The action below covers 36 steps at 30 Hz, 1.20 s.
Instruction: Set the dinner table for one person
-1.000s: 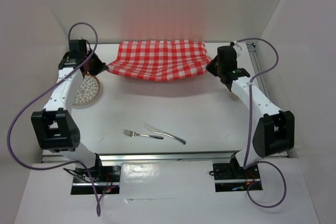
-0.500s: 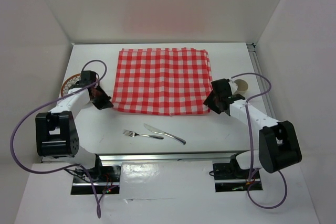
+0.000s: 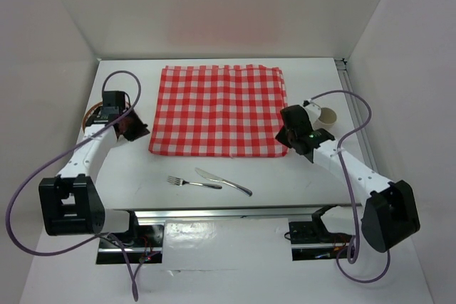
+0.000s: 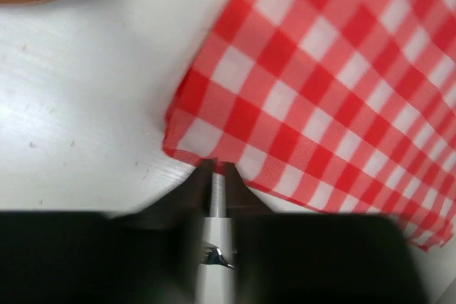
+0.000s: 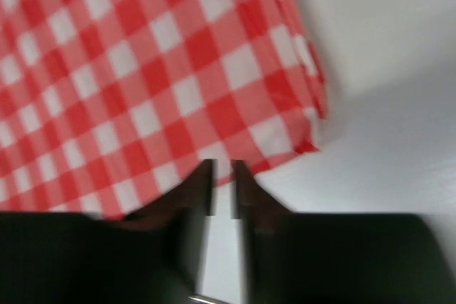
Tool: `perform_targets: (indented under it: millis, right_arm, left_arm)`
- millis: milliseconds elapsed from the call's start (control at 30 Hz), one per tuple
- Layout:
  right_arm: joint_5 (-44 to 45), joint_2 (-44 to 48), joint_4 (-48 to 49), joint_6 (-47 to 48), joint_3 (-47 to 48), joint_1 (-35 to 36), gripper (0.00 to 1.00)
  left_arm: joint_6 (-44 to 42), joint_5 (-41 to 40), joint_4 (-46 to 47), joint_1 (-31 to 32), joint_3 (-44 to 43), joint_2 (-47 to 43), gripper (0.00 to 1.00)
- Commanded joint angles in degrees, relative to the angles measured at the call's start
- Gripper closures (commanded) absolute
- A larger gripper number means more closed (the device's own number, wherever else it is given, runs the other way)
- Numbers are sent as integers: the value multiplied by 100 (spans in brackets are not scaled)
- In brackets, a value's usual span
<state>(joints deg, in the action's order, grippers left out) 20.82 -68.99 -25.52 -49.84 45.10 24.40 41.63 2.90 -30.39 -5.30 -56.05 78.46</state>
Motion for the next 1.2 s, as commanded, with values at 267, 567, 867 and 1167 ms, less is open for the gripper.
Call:
perform_targets:
  millis: [267, 567, 867, 1167]
  right_arm:
    - [-70, -2250, 13, 169, 1053, 161, 100]
    - [-166, -1749, 416, 98, 78, -5, 100]
    - [-368, -1881, 259, 168, -98, -199, 100]
    - [-481, -766, -437, 668, 1430, -77, 93]
  left_arm:
    - [-331, 449, 605, 899, -73, 1206, 100]
    - [-172, 229, 780, 899, 305, 1672, 100]
    - [-67, 159, 728, 899, 244, 1665, 100]
    - [-568, -587, -739, 734, -1819, 575, 63]
